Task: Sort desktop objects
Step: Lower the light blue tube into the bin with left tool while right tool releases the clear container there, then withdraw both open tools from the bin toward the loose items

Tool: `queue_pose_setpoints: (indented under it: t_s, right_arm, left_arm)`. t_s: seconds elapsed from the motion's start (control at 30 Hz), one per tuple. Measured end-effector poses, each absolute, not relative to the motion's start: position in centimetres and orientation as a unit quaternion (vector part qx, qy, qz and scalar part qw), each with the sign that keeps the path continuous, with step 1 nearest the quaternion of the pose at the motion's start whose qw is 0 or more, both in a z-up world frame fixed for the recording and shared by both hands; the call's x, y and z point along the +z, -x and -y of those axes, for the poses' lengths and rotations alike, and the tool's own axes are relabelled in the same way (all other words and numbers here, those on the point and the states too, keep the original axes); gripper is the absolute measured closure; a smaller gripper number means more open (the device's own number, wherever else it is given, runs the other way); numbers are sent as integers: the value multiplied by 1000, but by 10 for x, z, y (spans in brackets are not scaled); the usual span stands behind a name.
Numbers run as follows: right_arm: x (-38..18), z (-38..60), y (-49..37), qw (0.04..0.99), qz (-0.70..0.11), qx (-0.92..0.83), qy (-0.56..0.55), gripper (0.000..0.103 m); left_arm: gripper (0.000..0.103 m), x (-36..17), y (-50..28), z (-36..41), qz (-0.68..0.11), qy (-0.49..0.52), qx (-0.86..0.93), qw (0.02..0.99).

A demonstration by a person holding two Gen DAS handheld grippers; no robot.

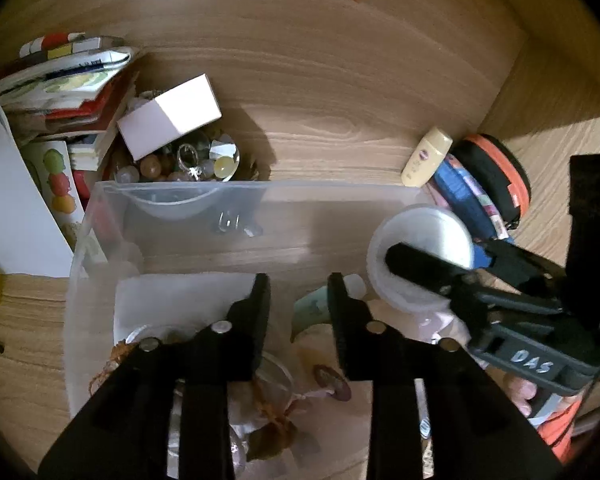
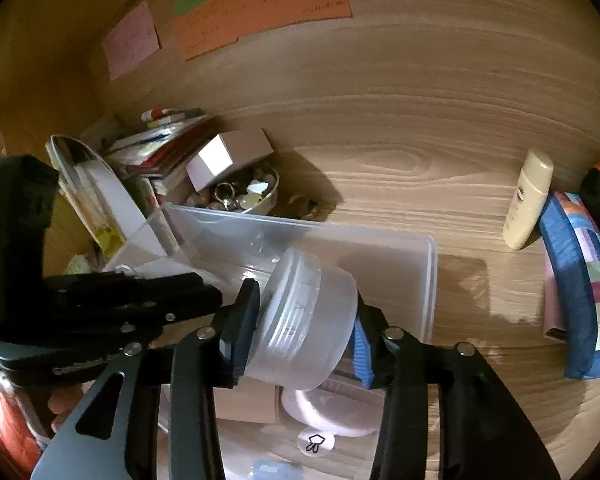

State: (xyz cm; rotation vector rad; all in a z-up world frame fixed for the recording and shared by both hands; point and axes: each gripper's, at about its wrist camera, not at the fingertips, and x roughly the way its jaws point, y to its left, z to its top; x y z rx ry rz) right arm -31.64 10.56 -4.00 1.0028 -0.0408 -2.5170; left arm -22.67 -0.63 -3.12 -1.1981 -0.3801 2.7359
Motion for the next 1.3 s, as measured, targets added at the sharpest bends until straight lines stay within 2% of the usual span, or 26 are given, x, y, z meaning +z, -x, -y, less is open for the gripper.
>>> queue_pose_setpoints:
  t_s: [0.07, 0.13, 0.23, 0.33, 0.57, 0.67, 0.73, 0.93, 1.13, 1.3]
  right_arm:
    - [-42, -103, 317, 205, 6, -907, -367, 59]
    - [-45, -100, 318, 200, -2, -906, -373, 47]
    - [-44, -99, 318, 208, 3, -903, -375, 38]
    - [-36, -99, 311, 205, 0, -911, -357, 29]
    - [-14, -103, 298, 177, -23, -932, -315, 21]
    - [-1, -107, 290, 167, -24, -938, -303, 20]
    - [8, -109, 281, 156, -28, -944, -290, 18]
    - [23, -114, 238, 146, -45, -954, -257, 4]
    - [19, -119, 195, 140, -59, -956, -252, 4]
    - [7, -128, 172, 130, -51, -953, -269, 4]
  left_arm:
    - [58, -26, 223, 9, 125, 383, 914, 58]
    - [45, -22, 219, 12, 124, 369, 920, 46]
    - [31, -15, 213, 19, 133, 346, 928, 28]
    - [30, -10, 208, 26, 142, 330, 933, 24]
    - [29, 2, 202, 23, 123, 307, 944, 16]
    - [23, 9, 194, 18, 104, 287, 952, 17]
    - [9, 17, 183, 13, 89, 272, 958, 17]
    - [2, 39, 143, 1, 35, 251, 967, -11]
    - [1, 37, 101, -7, -2, 252, 967, -33]
    - [1, 21, 82, 2, 17, 276, 960, -31]
